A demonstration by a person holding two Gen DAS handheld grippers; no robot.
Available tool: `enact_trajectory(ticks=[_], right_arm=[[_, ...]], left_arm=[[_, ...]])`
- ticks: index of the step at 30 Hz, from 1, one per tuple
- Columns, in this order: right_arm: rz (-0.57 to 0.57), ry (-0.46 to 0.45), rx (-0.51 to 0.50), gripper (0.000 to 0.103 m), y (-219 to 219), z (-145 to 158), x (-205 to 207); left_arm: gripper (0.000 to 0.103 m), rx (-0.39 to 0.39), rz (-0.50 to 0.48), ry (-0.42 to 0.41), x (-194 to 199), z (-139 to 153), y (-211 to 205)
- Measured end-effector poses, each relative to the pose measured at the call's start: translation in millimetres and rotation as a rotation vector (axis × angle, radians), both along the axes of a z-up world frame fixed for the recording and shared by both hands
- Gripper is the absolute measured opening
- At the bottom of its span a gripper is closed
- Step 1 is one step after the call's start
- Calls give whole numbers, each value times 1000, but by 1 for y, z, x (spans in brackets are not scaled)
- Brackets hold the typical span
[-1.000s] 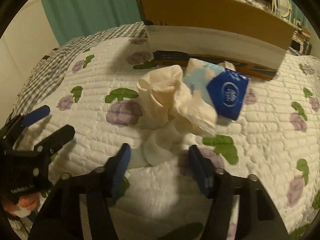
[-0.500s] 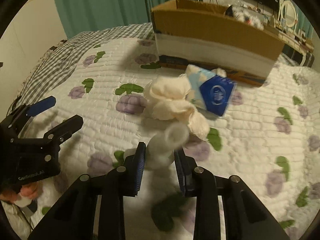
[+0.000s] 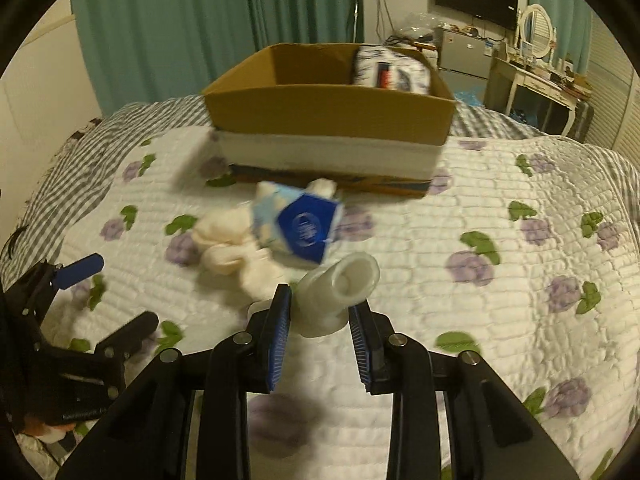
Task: Organize soft objects
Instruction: 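Grasp the white rolled item with the right tool while the left grasps the cream lace cloth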
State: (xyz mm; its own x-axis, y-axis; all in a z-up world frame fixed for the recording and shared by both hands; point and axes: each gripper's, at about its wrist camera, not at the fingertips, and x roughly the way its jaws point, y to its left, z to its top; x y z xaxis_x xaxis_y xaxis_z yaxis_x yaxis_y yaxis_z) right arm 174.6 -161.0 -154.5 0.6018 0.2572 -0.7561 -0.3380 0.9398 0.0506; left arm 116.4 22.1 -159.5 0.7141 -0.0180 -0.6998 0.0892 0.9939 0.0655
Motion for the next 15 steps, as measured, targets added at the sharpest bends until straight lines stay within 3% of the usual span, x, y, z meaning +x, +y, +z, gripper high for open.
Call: enact_trajectory(ticks=[9, 15], right_arm=[[15, 29, -3, 28, -15, -15, 41], [25, 34, -7, 28, -20, -19, 47]], left_arm=[[92, -39, -23, 44, 52, -9, -35], [91, -4, -21, 48, 84, -20, -49]])
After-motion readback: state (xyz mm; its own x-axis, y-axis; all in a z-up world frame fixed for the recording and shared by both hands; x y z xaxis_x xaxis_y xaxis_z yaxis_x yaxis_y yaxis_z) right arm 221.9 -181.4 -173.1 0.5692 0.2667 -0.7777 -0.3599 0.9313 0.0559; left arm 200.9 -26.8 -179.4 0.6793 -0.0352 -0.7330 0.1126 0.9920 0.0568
